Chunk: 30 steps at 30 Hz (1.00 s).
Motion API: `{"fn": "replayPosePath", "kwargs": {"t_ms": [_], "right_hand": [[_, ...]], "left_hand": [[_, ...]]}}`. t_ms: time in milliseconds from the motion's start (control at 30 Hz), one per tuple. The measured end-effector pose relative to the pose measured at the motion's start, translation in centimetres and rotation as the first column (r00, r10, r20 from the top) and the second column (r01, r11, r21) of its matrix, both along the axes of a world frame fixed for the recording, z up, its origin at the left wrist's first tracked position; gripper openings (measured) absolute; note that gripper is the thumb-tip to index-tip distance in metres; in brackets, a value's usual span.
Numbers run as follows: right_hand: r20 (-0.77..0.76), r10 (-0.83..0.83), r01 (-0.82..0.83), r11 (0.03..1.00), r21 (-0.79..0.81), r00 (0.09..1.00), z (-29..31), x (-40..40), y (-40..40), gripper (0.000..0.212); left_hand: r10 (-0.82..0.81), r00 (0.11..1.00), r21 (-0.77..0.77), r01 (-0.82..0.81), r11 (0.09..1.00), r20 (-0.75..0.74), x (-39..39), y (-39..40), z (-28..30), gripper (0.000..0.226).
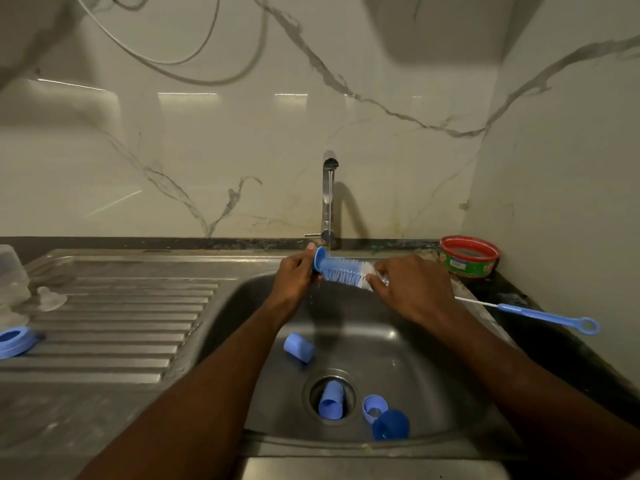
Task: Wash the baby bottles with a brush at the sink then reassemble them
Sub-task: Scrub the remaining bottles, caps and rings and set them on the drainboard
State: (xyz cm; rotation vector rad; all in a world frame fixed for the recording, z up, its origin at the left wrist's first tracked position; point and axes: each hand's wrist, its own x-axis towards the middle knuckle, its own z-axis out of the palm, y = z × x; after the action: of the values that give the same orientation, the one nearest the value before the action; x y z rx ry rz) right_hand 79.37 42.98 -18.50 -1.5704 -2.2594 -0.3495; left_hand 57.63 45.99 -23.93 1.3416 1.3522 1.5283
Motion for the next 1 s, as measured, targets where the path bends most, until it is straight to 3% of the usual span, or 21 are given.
{"fn": "replayPosePath", "kwargs": {"t_ms": [100,233,400,533,633,733,800,933,1000], "right_hand": [[-0.049,0.043,-0.043,0.999,0.006,0.998,0.1,-0.4,-0.2,0.041],[-0.100,-0.066,0.076,0.992,0.104,0.993,-0.2,0.1,-0.4,0.041],[0.027,-0.032,0.034,0.996,-0.080,0.999,0.8,-0.1,-0.6,0.044],[-0.117,-0.077,0.073,0.996,-0.045,0.990,1.0,0.2,-0.6,0.044],[-0.098,-0.170,0.163,0.984,-0.073,0.981,0.0,0.3,-0.4,0.044],[-0.038,-0.107,0.097,0.976,-0.195,0.994,0.2,-0.3,-0.3,0.043],[-0.068,-0.027,0.014,0.982,-0.187,0.997,0.6,-0.6,-0.4,0.044],[-0.158,-0.116,0.109,0.993,-0.049,0.981,0.3,-0.4,-0.4,0.042],[-0.107,-0.172,0.166,0.984,-0.057,0.979,-0.2,-0.2,-0.2,0.043]], "left_hand": [[-0.001,1.000,-0.047,0.002,0.999,0.027,-0.5,-0.1,0.0,0.046],[-0.094,0.995,-0.075,0.092,0.993,-0.025,0.0,-0.1,-0.4,0.048],[-0.066,0.998,-0.042,0.066,0.997,-0.014,0.0,0.2,-0.8,0.043],[-0.108,0.992,-0.117,0.115,0.987,0.063,-0.4,0.3,-0.9,0.048],[-0.127,0.991,-0.098,0.130,0.987,0.040,0.3,0.5,-1.0,0.043],[-0.086,0.996,-0.058,0.086,0.995,0.011,0.5,0.3,-0.9,0.045],[-0.043,0.999,-0.094,0.044,0.995,0.022,0.1,0.2,-1.0,0.047],[-0.112,0.953,-0.183,0.168,0.969,0.283,0.3,0.1,-0.6,0.043],[-0.104,0.952,-0.160,0.155,0.975,0.287,0.7,0.4,-0.4,0.040]]}}
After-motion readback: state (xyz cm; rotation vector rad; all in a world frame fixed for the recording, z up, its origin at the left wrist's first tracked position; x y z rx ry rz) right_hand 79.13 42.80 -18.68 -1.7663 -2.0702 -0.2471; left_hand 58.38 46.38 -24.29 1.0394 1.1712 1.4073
